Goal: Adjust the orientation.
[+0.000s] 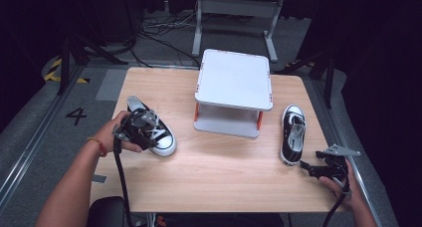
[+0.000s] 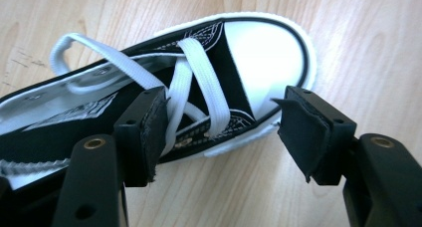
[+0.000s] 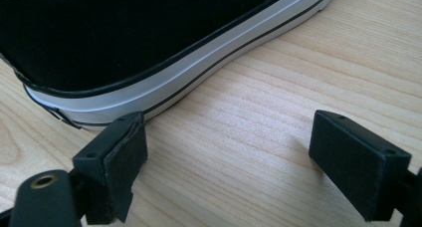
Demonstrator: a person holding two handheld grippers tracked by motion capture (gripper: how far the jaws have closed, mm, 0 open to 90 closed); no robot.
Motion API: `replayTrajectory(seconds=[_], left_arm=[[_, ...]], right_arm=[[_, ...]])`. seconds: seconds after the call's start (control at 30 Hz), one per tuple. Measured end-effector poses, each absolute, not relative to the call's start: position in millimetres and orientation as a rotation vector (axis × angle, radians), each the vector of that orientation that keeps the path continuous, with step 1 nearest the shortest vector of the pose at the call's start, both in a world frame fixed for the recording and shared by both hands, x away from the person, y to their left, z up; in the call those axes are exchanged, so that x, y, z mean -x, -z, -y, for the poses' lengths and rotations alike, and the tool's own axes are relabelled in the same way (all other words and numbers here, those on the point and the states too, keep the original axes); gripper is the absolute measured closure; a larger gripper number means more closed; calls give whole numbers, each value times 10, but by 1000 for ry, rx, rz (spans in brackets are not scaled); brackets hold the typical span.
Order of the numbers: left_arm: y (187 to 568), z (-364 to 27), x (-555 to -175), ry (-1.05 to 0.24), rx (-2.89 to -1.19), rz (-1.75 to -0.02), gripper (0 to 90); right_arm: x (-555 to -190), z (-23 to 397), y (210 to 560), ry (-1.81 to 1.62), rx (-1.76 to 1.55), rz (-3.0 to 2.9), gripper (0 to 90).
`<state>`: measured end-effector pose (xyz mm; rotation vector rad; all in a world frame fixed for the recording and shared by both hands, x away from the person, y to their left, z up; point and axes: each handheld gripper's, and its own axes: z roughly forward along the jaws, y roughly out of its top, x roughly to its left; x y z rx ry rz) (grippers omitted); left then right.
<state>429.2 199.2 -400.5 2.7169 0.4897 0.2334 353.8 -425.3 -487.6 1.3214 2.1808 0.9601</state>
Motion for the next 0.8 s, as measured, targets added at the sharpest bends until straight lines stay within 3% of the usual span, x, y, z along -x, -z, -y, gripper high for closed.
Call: replayTrajectory(seconds=[0.13, 0.3, 0.43, 0.47, 0.73, 0.8], left_arm=[[4101, -1914, -4290, -234, -2727, -462, 379], [4129, -1888, -4282, -197, -2721, -415, 485], [4104, -1863, -4284, -243, -2716, -386, 722], [4093, -1854, -4297, -273, -2708, -406, 865], [4040, -1750, -4308, -265, -2672, -436, 882], [4006, -1606, -4257, -197, -2654, -400, 882]], right_arm=[[-3537, 4253, 4876, -961, -1320, -2181, 153], [-3535, 4253, 4876, -961, -1318, -2183, 153], [-3534, 4253, 4876, -961, -1317, -2183, 153], [-3534, 4254, 4876, -961, -1317, -2183, 153], [-3534, 4254, 4876, -962, -1318, -2184, 153], [-3535, 4254, 4876, -962, -1318, -2184, 153]])
